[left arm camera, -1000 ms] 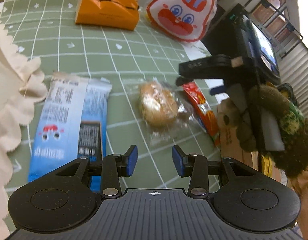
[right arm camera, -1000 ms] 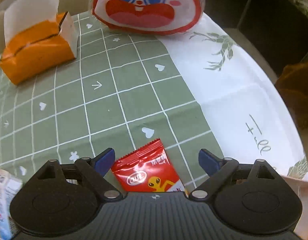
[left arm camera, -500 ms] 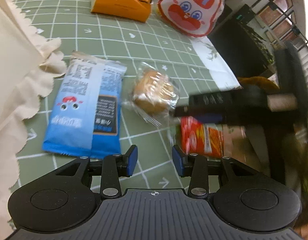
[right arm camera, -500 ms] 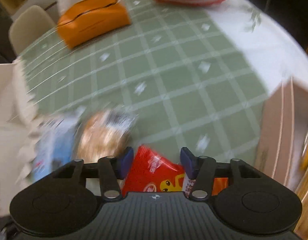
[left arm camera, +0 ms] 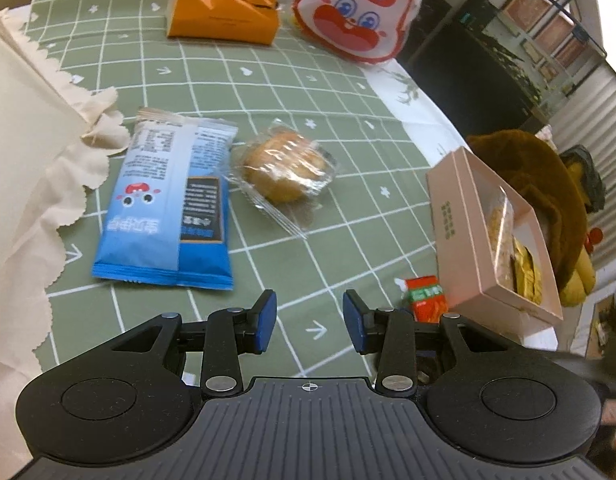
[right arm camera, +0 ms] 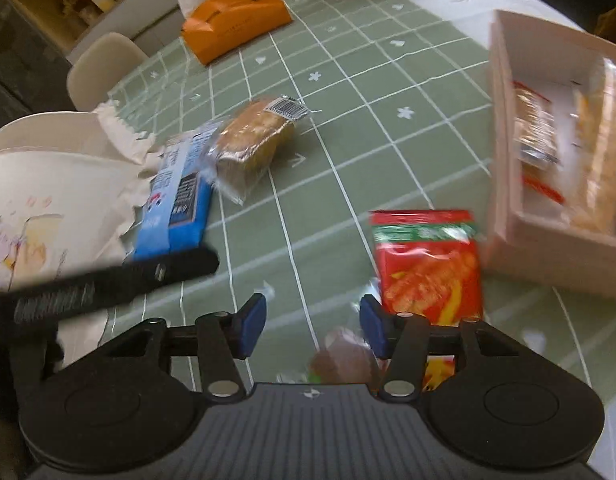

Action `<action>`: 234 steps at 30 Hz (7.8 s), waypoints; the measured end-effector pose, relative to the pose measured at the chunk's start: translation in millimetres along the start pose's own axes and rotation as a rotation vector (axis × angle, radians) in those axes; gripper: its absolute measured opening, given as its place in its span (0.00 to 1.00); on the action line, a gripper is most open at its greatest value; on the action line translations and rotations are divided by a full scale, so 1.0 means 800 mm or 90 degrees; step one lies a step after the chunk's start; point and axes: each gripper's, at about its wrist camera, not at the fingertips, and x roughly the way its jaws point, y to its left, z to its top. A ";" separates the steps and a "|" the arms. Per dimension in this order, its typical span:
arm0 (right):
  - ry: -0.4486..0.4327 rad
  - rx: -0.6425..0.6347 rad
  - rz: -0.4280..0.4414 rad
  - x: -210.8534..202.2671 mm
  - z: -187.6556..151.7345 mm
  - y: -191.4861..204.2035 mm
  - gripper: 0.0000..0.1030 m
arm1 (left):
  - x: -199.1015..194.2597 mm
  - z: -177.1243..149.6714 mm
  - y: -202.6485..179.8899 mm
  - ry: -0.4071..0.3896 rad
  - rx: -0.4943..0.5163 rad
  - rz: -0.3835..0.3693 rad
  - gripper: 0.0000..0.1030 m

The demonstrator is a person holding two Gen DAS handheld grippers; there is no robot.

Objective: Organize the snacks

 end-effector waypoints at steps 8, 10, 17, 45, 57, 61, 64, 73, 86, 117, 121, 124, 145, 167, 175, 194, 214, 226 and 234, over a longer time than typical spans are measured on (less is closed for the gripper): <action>-0.079 -0.004 -0.155 -0.046 -0.061 -0.049 0.82 | 0.010 -0.021 -0.027 0.027 0.047 -0.008 0.40; -0.076 0.018 -0.170 -0.048 -0.071 -0.065 0.82 | 0.013 -0.030 -0.040 0.038 0.079 -0.015 0.40; -0.092 0.049 -0.212 -0.051 -0.098 -0.089 0.85 | 0.032 -0.062 -0.096 0.059 0.226 -0.008 0.40; -0.102 -0.069 -0.206 -0.027 -0.066 -0.065 0.91 | 0.024 -0.078 -0.063 0.088 0.227 0.006 0.41; -0.075 -0.046 -0.168 -0.032 -0.072 -0.058 0.62 | 0.029 -0.089 -0.085 0.075 0.284 0.038 0.41; -0.074 -0.033 -0.176 -0.046 -0.096 -0.065 0.62 | 0.029 -0.096 -0.091 0.067 0.300 0.050 0.42; -0.079 -0.022 -0.200 -0.056 -0.114 -0.071 0.62 | 0.027 -0.095 -0.086 0.062 0.277 0.041 0.42; -0.077 -0.006 -0.253 -0.062 -0.133 -0.081 0.81 | 0.024 -0.102 -0.084 0.043 0.280 0.038 0.42; -0.097 -0.021 -0.247 -0.053 -0.143 -0.079 1.00 | 0.025 -0.108 -0.088 0.033 0.306 0.047 0.43; -0.079 -0.015 -0.235 -0.044 -0.114 -0.072 0.93 | 0.018 -0.101 -0.074 0.063 0.248 0.005 0.43; -0.075 0.008 -0.203 -0.051 -0.121 -0.070 0.93 | 0.016 -0.100 -0.068 0.066 0.226 -0.006 0.43; -0.074 0.029 -0.157 -0.057 -0.130 -0.066 0.93 | 0.015 -0.102 -0.068 0.067 0.234 -0.007 0.43; -0.109 -0.007 -0.235 -0.051 -0.120 -0.051 0.49 | 0.007 -0.114 -0.065 0.070 0.277 -0.016 0.41; -0.304 0.036 -0.212 -0.218 -0.081 -0.059 0.47 | -0.091 -0.038 -0.149 -0.128 0.310 -0.138 0.39; -0.356 0.033 -0.243 -0.283 0.060 -0.074 0.48 | -0.074 0.077 -0.230 -0.197 0.326 -0.201 0.39; -0.226 0.081 -0.258 -0.132 0.089 -0.105 0.82 | 0.046 0.067 -0.106 -0.048 0.205 -0.021 0.40; -0.018 -0.089 -0.016 0.132 0.090 0.181 0.83 | -0.090 0.088 0.091 -0.150 0.043 0.277 0.35; -0.059 -0.253 -0.102 0.149 0.050 0.204 0.80 | -0.074 0.106 0.085 -0.144 0.061 0.249 0.34; -0.056 -0.202 -0.109 0.071 -0.013 0.110 0.78 | -0.029 0.119 0.056 -0.114 0.106 0.114 0.34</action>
